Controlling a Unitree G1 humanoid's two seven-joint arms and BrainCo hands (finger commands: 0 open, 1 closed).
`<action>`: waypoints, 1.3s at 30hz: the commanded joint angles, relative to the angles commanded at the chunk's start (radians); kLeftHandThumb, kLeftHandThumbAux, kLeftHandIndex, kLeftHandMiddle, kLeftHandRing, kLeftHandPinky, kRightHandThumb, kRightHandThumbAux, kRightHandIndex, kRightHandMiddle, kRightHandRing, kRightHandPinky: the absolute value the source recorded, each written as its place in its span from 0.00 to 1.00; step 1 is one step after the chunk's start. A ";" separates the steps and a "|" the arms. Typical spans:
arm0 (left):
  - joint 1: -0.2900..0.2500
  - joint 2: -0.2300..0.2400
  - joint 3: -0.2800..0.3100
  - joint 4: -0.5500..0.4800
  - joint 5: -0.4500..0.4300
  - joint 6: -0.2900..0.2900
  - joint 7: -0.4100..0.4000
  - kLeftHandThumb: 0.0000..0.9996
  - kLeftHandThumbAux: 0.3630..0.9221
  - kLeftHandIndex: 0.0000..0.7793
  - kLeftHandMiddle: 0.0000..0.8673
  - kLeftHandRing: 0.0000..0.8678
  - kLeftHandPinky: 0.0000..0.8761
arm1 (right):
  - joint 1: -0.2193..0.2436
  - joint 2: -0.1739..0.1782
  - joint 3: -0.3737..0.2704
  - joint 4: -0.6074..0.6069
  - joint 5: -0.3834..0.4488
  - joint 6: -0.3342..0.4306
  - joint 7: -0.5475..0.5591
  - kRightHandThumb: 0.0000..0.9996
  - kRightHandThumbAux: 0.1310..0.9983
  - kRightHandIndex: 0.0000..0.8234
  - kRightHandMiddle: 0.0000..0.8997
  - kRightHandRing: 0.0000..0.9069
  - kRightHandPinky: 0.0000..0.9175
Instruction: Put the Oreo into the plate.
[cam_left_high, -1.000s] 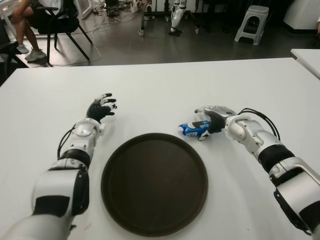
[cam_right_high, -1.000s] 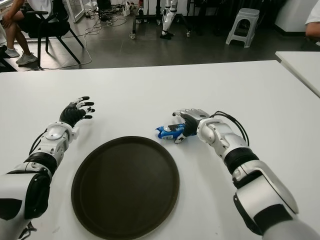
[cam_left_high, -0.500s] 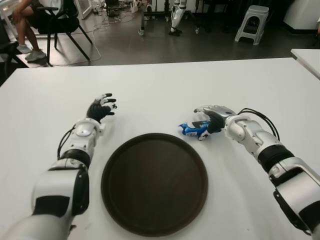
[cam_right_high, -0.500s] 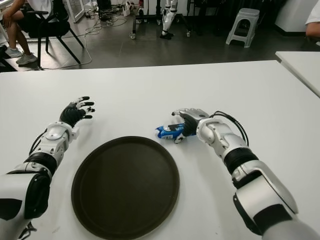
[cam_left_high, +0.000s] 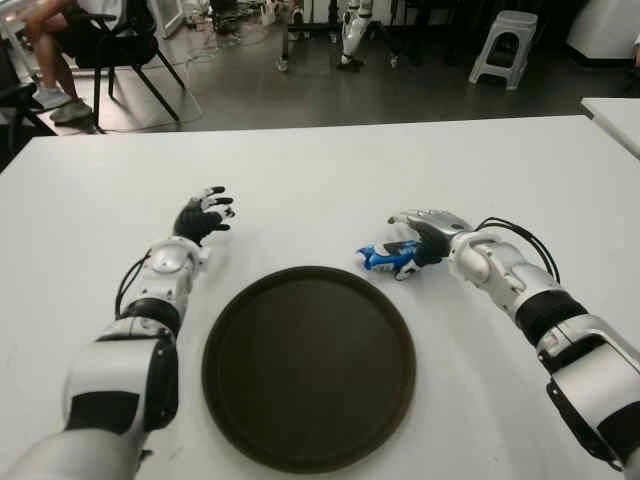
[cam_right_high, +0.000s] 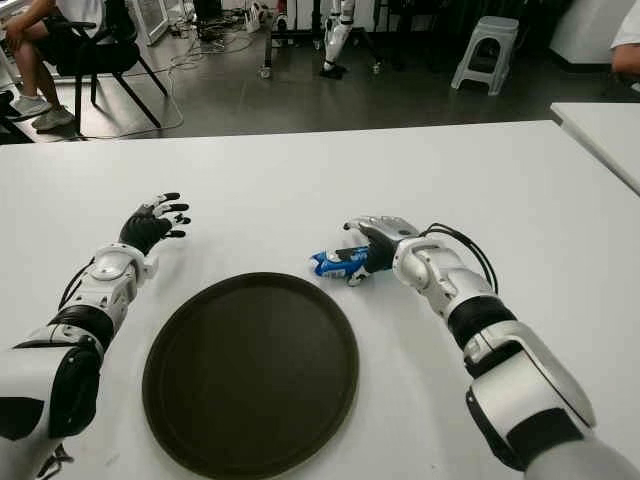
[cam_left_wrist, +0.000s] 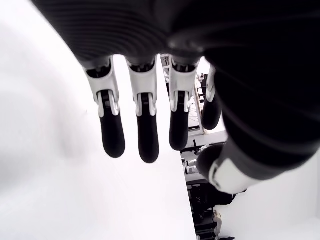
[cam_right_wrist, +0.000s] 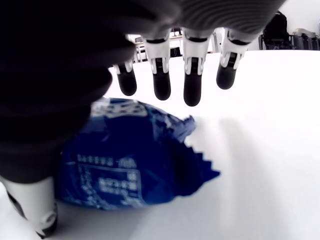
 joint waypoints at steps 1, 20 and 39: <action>0.000 0.000 -0.001 0.000 0.001 0.000 0.001 0.00 0.62 0.23 0.28 0.32 0.37 | 0.004 0.000 0.000 -0.007 0.002 -0.003 0.000 0.00 0.65 0.18 0.17 0.16 0.14; 0.000 -0.002 0.001 0.001 -0.001 0.001 -0.006 0.00 0.61 0.23 0.28 0.32 0.37 | 0.054 -0.017 0.002 -0.142 0.009 0.000 0.038 0.00 0.70 0.17 0.17 0.16 0.16; 0.002 -0.002 -0.002 0.000 0.003 -0.006 0.007 0.00 0.62 0.22 0.27 0.31 0.37 | 0.067 -0.014 0.007 -0.186 0.004 0.057 0.068 0.00 0.69 0.15 0.15 0.14 0.12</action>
